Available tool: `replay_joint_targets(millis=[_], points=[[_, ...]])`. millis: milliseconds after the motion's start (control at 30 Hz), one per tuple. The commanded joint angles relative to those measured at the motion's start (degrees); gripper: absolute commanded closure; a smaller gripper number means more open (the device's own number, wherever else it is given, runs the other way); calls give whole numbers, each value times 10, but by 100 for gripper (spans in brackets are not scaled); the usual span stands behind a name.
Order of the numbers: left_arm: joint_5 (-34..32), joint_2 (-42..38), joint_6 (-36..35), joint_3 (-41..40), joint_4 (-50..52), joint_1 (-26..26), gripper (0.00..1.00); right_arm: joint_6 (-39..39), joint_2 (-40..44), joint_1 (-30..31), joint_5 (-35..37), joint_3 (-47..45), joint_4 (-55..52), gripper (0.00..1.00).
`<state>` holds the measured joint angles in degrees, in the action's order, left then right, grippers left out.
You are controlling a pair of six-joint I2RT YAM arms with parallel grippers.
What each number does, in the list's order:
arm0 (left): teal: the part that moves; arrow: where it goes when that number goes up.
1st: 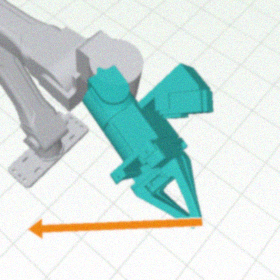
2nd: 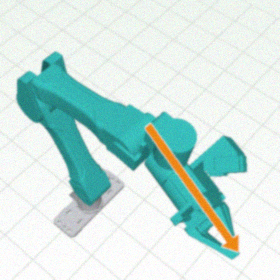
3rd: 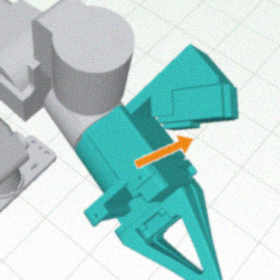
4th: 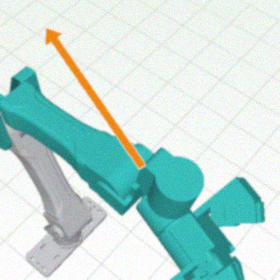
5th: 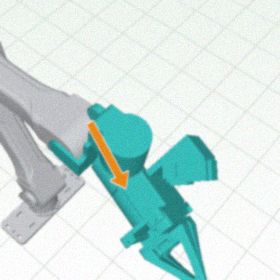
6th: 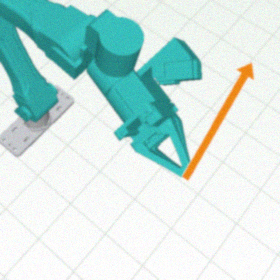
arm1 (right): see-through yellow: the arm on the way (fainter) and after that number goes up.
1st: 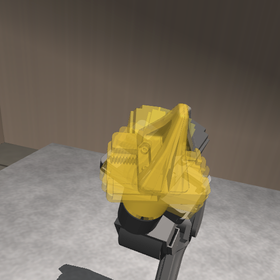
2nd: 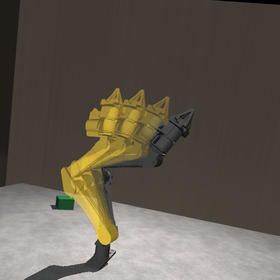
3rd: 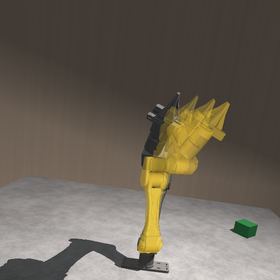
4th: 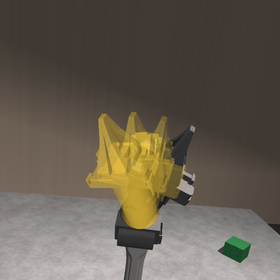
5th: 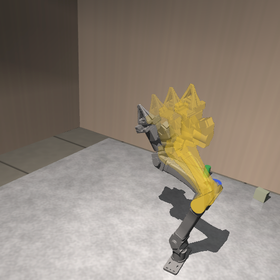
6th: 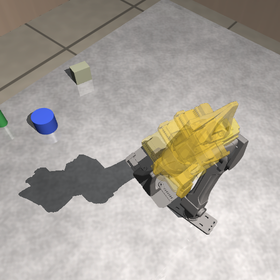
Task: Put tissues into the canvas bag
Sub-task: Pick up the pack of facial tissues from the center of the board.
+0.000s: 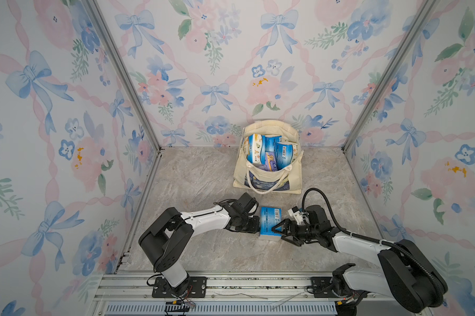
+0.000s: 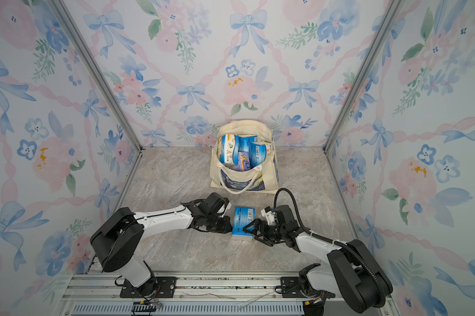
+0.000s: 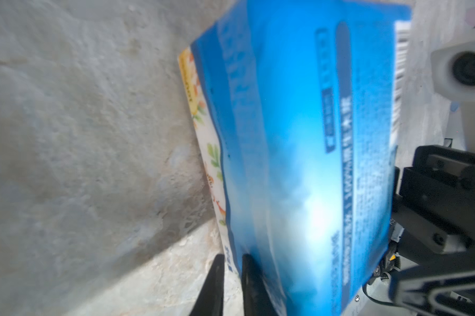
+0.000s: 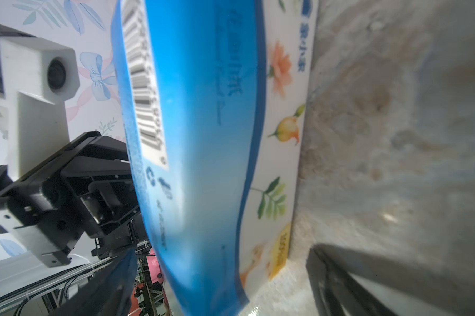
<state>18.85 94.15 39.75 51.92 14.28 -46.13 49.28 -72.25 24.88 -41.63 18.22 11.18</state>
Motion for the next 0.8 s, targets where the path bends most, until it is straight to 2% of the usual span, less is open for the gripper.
replay_joint_targets(millis=[0, 133, 300, 467, 767], points=[[-8, -23, 0, -8, 26, 9, 84, -24, -3, 4, 15, 5, -36, 3], [-51, -76, -7, -11, 48, 34, 84, -42, 8, -11, 14, 2, -59, 3], [-94, -121, -21, 7, 38, 29, 84, -52, 2, -23, 1, 10, -53, 3], [-63, -130, -13, -11, -45, 26, 84, -57, -10, -28, -8, 17, -48, 3], [-5, -56, -5, -1, -125, 14, 84, -65, -4, -34, -10, 26, -55, 3]])
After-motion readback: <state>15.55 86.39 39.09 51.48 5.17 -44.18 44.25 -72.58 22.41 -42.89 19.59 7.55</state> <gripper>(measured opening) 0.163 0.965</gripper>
